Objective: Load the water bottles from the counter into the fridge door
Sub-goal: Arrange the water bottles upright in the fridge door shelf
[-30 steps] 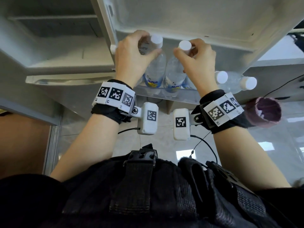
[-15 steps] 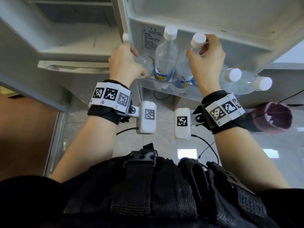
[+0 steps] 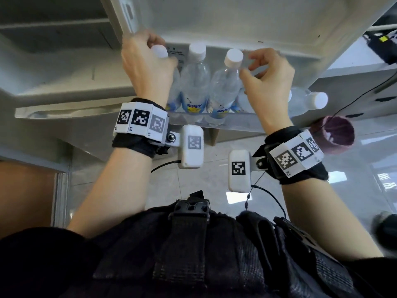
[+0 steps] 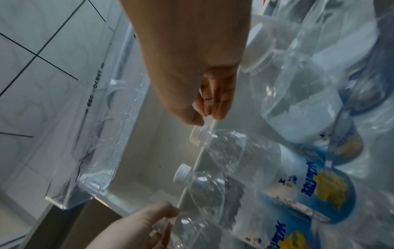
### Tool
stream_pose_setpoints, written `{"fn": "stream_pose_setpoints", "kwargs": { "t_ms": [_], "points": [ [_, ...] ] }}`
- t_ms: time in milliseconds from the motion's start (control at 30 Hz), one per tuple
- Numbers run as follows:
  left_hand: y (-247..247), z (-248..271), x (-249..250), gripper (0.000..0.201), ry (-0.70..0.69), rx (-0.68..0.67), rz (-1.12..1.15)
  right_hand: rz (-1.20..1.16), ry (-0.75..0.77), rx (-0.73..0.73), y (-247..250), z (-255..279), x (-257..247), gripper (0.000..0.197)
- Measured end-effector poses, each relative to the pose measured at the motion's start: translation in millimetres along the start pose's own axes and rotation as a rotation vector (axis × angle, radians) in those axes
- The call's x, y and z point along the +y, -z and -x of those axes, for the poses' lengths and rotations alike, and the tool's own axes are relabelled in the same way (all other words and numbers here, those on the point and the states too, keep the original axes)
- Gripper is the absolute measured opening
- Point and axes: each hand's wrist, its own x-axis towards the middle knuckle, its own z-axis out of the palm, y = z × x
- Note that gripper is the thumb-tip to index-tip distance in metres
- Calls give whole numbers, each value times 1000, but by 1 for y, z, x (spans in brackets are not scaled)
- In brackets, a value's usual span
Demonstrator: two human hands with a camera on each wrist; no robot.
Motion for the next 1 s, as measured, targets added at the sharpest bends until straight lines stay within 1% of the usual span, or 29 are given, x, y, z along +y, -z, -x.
{"fn": "stream_pose_setpoints", "kwargs": {
  "t_ms": [67,133,200,267,333,400,467,500,567,633,700,867,1000],
  "points": [
    [-9,1,2,26,-23,39,34,-3,21,75,9,0,2,23],
    [-18,7,7,28,-55,57,8,1,22,132,18,1,4,19],
    [-24,14,12,27,-87,90,-44,23,5,164,26,5,10,17],
    [-26,22,17,26,-125,124,-14,59,-17,189,34,10,17,17],
    [-27,29,22,24,-175,159,13,84,-61,176,41,13,24,20],
    [-29,34,27,22,-238,169,62,114,-139,93,45,14,32,27],
    [-31,38,31,23,-301,129,135,138,-195,-30,44,17,38,37],
    [-32,40,32,23,-328,96,159,142,-207,-58,43,19,40,40],
    [-35,44,33,20,-377,21,194,106,-208,-23,41,22,40,36],
    [-36,47,34,19,-414,-53,212,15,-203,27,40,23,38,31],
    [-36,48,35,17,-434,-121,222,-56,-209,56,39,22,33,30],
    [-33,50,38,15,-453,-261,223,-77,-176,114,37,13,14,28],
    [-34,51,38,16,-449,-343,212,-68,-180,89,32,7,4,30]
  ]
}}
